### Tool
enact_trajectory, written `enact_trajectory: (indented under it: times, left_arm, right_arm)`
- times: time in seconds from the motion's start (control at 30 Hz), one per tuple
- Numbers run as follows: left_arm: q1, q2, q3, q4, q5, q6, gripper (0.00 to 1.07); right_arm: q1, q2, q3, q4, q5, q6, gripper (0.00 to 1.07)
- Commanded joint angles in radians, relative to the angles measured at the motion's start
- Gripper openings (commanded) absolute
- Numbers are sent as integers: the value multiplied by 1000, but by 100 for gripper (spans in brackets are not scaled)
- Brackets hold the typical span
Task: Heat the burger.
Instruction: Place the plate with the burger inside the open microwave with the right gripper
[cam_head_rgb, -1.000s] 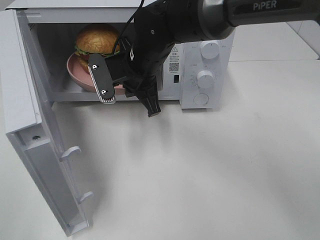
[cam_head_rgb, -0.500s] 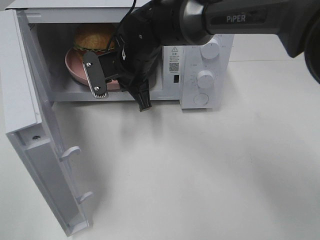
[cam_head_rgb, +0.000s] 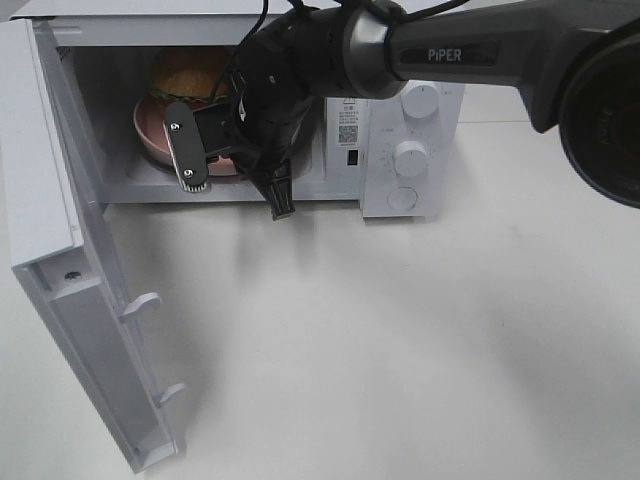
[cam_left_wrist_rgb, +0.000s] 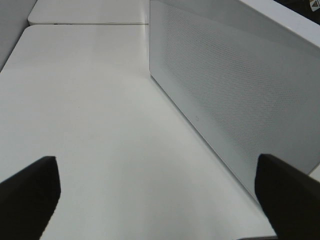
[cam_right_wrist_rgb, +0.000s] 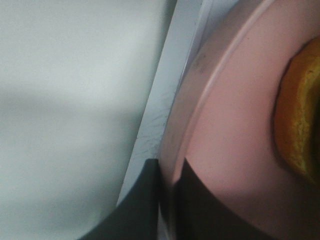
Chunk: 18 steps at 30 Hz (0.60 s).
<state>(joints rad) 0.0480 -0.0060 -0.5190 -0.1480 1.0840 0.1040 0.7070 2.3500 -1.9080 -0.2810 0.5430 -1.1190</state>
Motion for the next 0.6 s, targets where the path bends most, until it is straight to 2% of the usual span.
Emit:
enact_trajectory:
  times: [0.03,0.4,0.47,0.53,0.57,0.6]
  left_arm:
    - [0,-15,4,-4,-15,0,98]
    - [0,-15,4,-4,-15,0,98]
    - [0,-15,4,-4,-15,0,98]
    - [0,-15,4,-4,-15,0,98]
    - [0,-15,4,-4,-15,0,98]
    - [0,-15,4,-4,-15,0,98]
  right_arm:
    - [-7,-7,-19,-20,-61,10,1]
    - [-15,-5,-19,-20,-57,76,8]
    - [-15,-5,-19,-20,-56,75,16]
    - [-15,-5,-19,-20,-56,74,19]
    - [-15,-5,-19,-17,-56,74,26]
    - [-15,-5,-19,-17,-56,74,26]
